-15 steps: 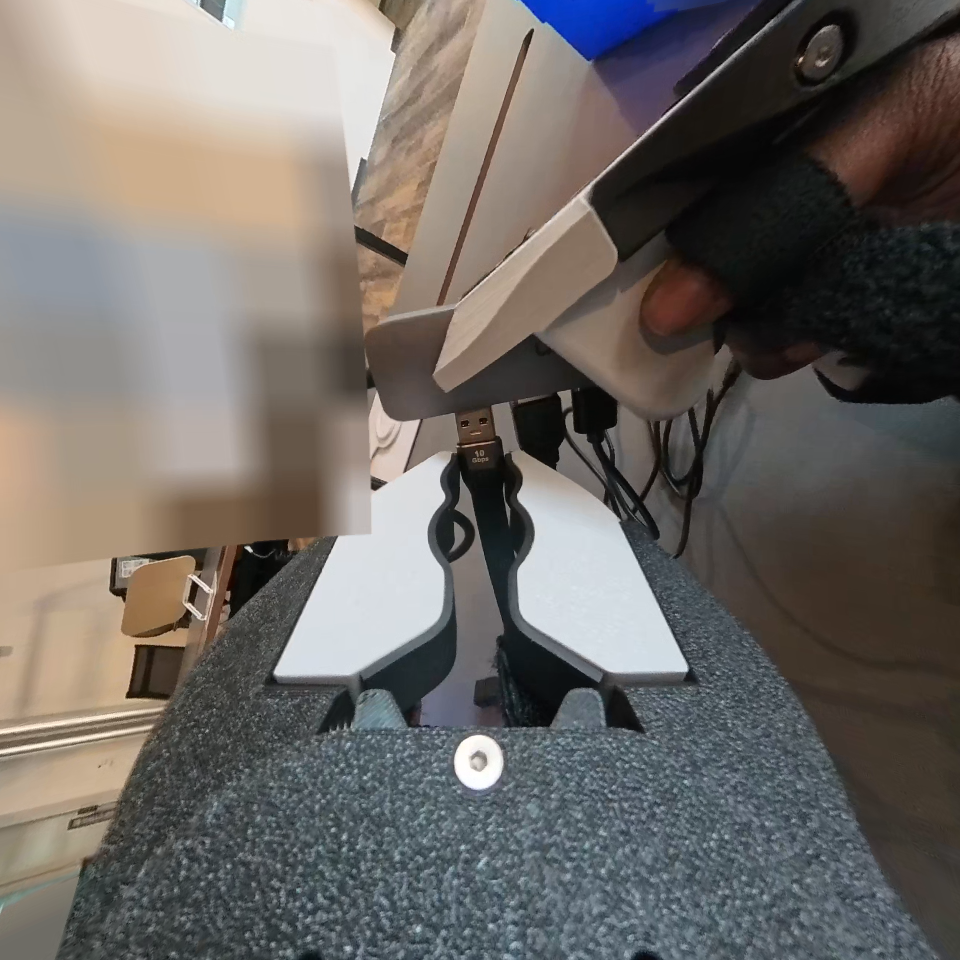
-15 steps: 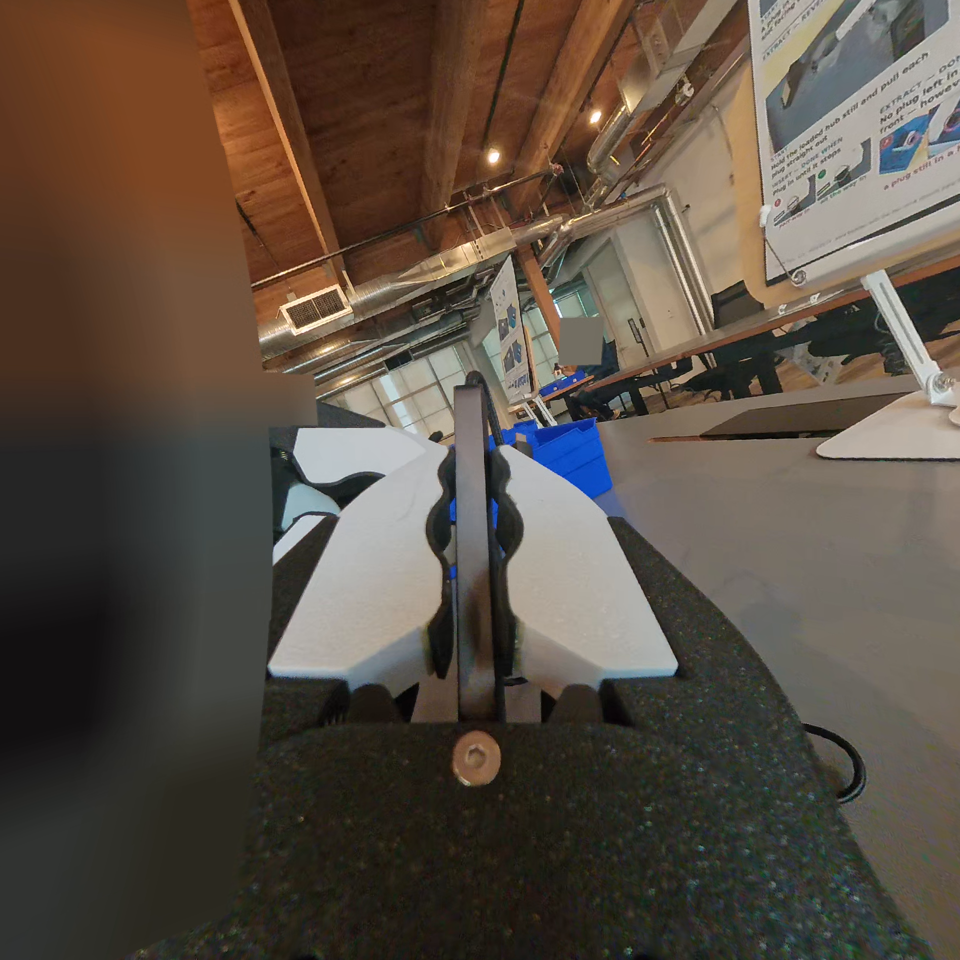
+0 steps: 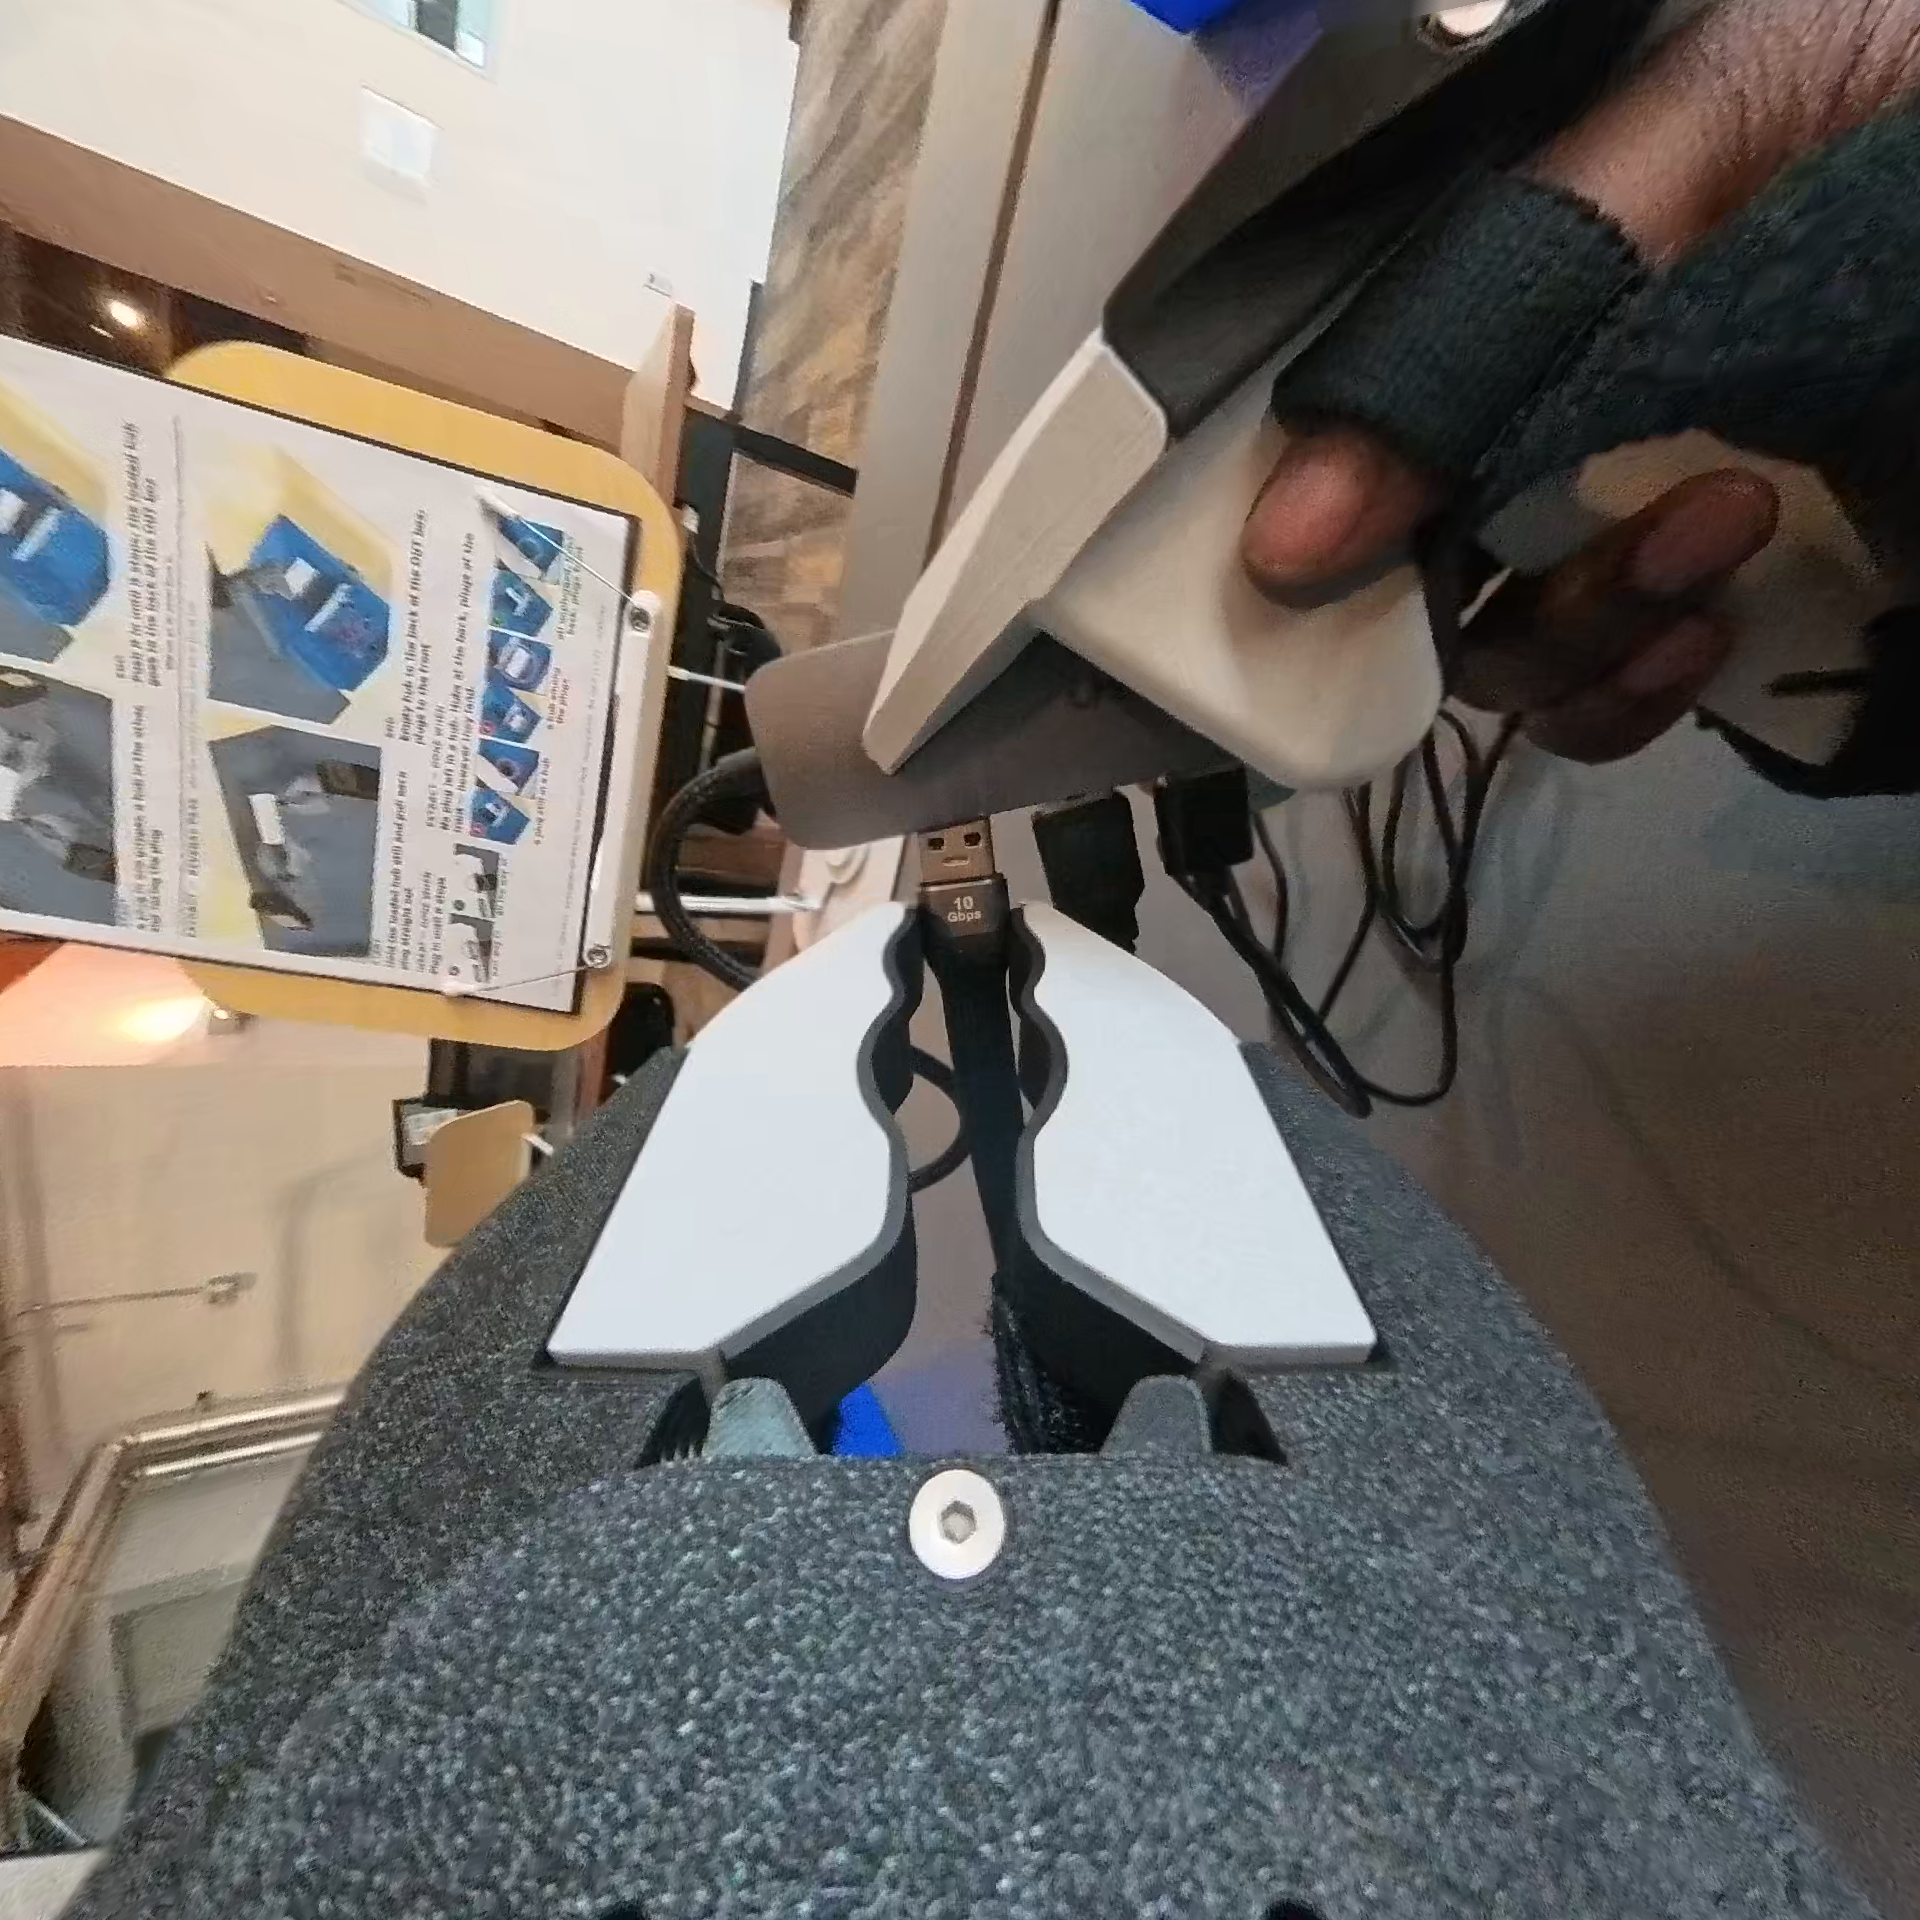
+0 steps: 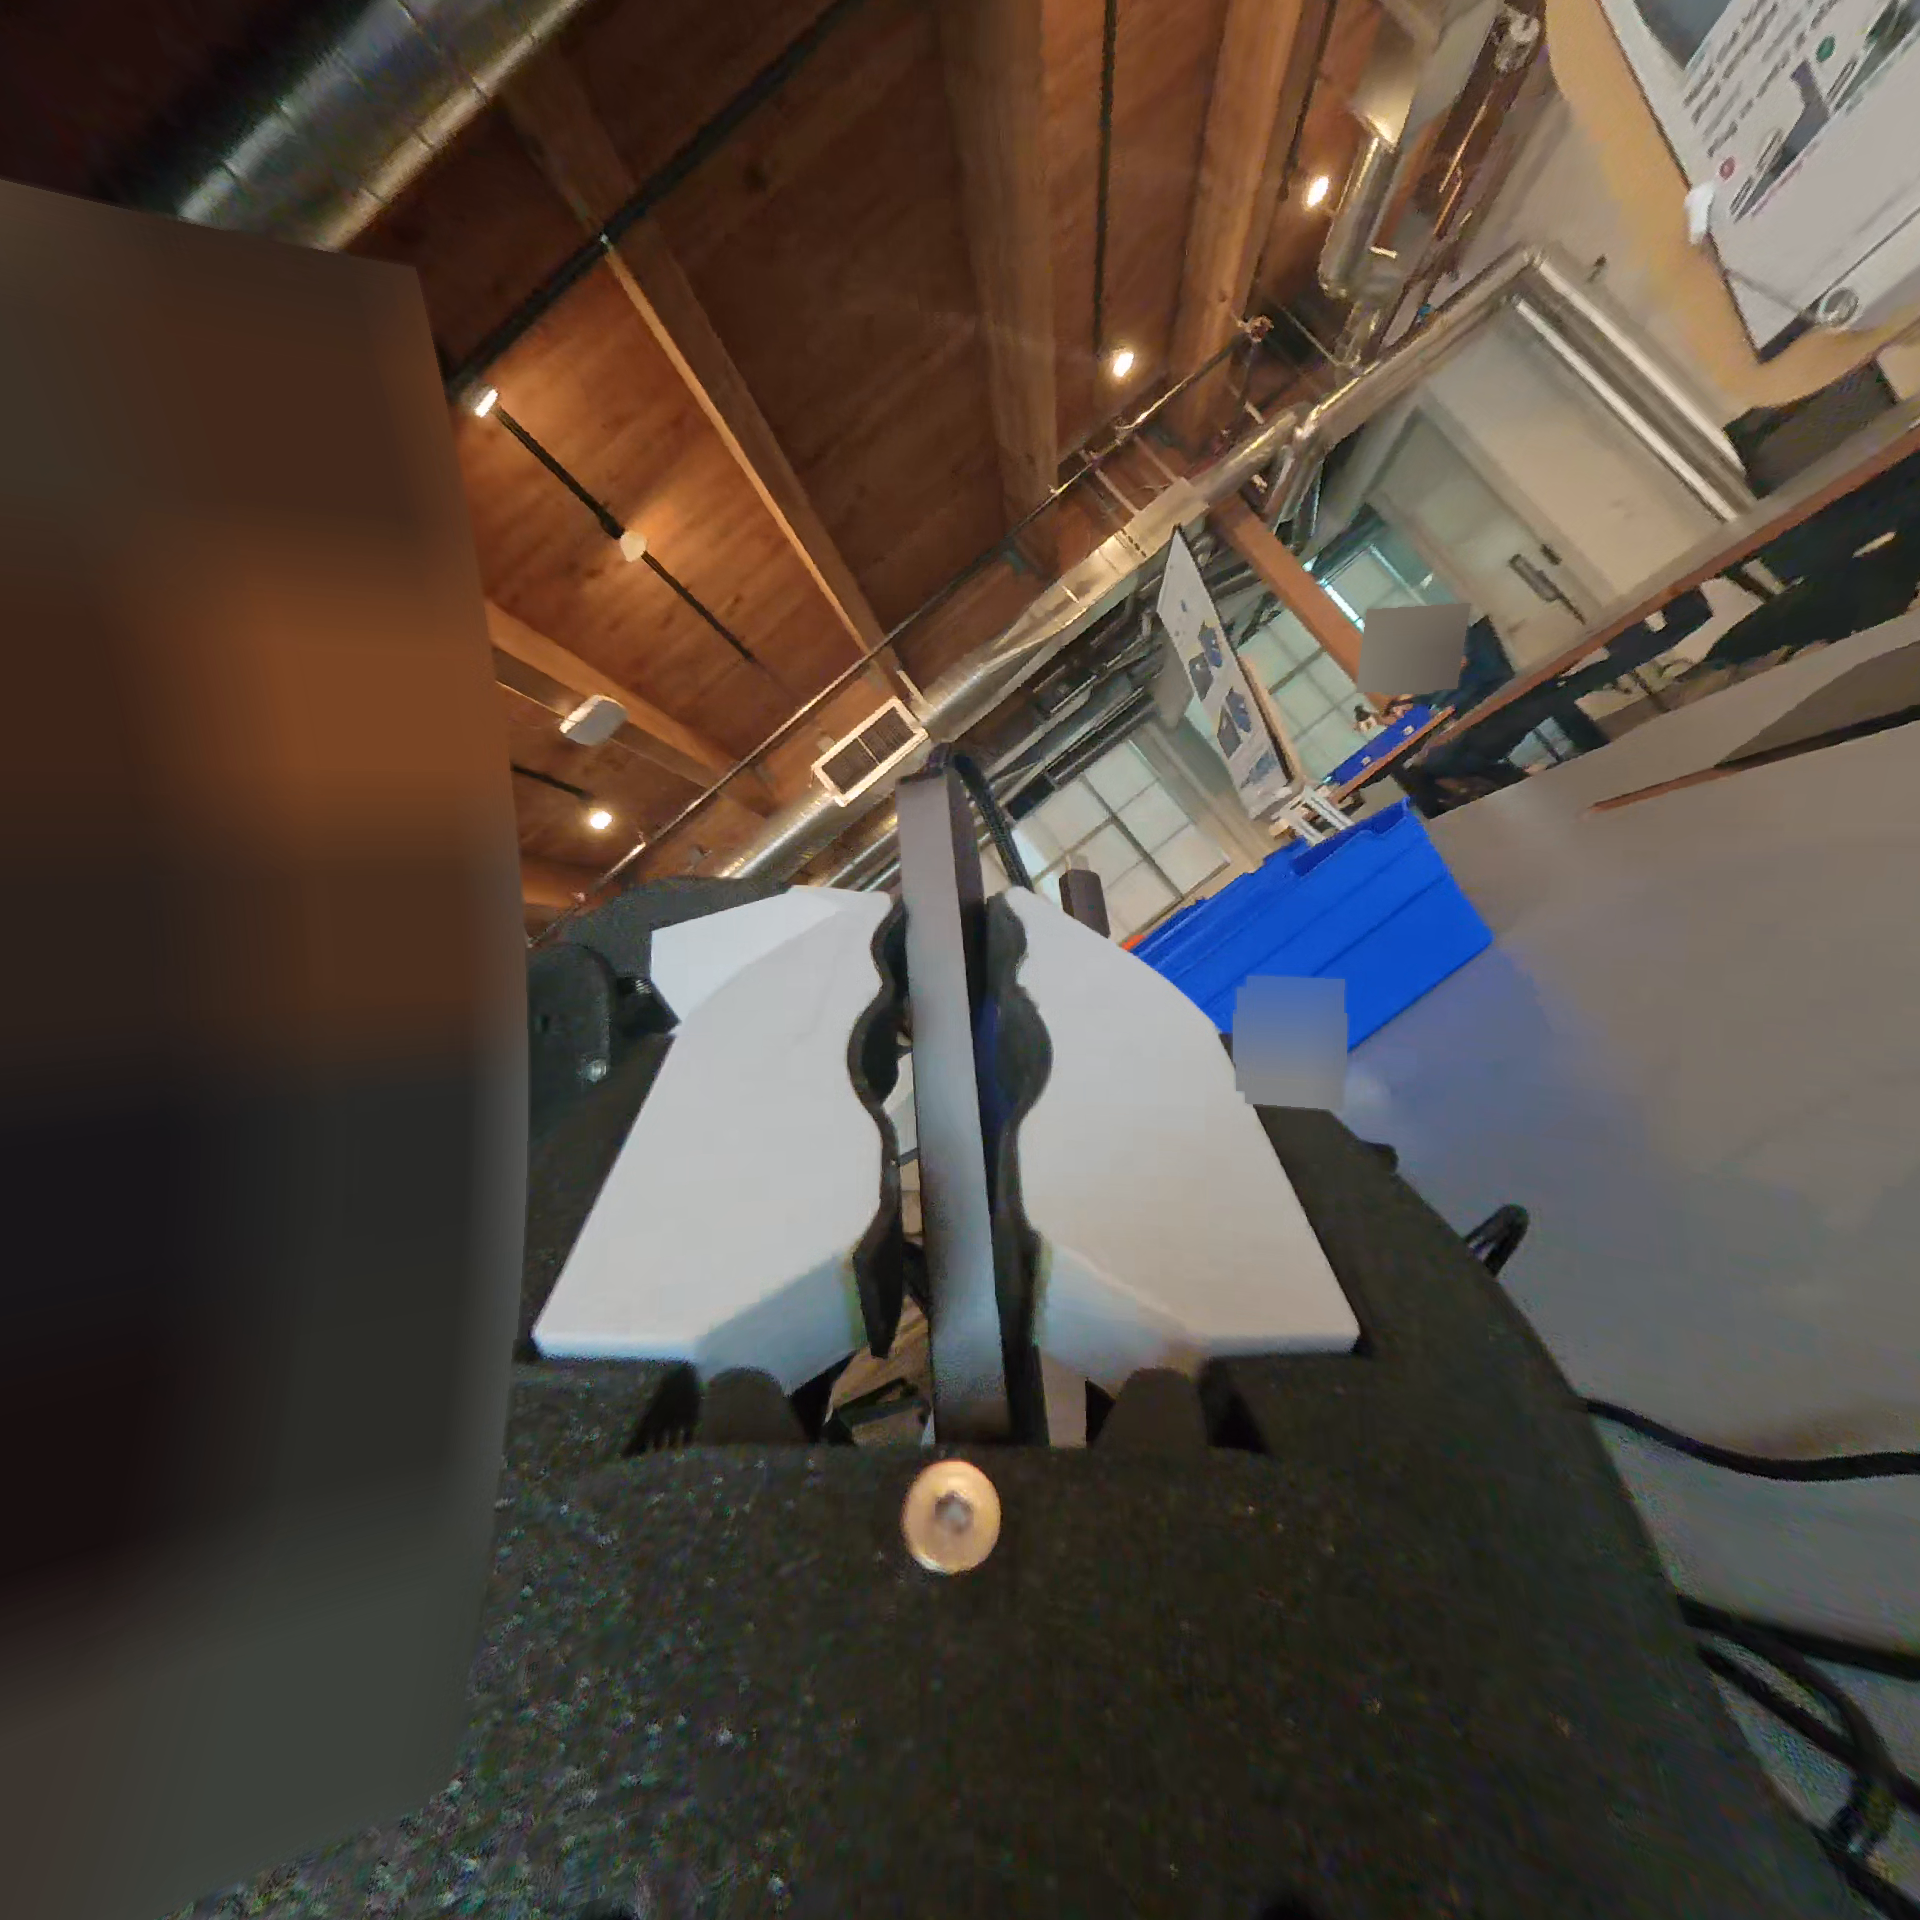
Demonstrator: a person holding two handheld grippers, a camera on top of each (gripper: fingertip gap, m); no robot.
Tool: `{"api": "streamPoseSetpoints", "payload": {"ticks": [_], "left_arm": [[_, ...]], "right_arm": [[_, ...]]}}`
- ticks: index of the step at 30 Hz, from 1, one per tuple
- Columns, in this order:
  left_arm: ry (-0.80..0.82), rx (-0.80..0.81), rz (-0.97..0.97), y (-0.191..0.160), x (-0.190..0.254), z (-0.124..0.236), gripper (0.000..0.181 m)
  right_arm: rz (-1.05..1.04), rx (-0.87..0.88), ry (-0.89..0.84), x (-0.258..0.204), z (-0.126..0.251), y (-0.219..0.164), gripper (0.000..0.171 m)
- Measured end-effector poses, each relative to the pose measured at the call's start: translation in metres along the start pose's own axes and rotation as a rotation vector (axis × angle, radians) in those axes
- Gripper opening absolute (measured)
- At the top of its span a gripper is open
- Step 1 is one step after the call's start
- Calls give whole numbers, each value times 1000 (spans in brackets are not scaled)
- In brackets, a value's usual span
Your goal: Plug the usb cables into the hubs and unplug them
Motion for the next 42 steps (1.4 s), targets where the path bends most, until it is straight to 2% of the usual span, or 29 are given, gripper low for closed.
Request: {"api": "streamPoseSetpoints", "payload": {"ticks": [6, 11, 19, 25, 29, 36, 42], "left_arm": [[-71, -33, 0, 3, -5, 1, 15], [-30, -85, -25, -2, 2, -4, 15], [-34, 7, 89, -10, 8, -5, 15], [-53, 14, 131, -14, 11, -8, 15], [-44, 9, 126, -13, 13, -8, 16], [-25, -96, 40, -9, 14, -3, 16], [-93, -40, 98, -7, 12, 2, 16]], "right_arm": [[-31, 11, 10, 0, 0, 0, 13], [117, -52, -88, -2, -3, -4, 13], [187, -123, -141, 0, -4, -6, 12], [245, -149, -180, 1, -4, -7, 11], [203, -177, -165, 2, -3, -7, 12], [-63, -167, -6, 5, -3, -10, 17], [-127, -177, 35, 7, -1, -9, 14]]}}
Point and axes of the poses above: each gripper's, where its closed fingertips meet, z back along the fingers, y out of its top, x = y × z across the jaws, the point moved 6 cm from there along z, back along the fingers, and after that the axes turned 4 degrees about -y, right-handed, at the moved point
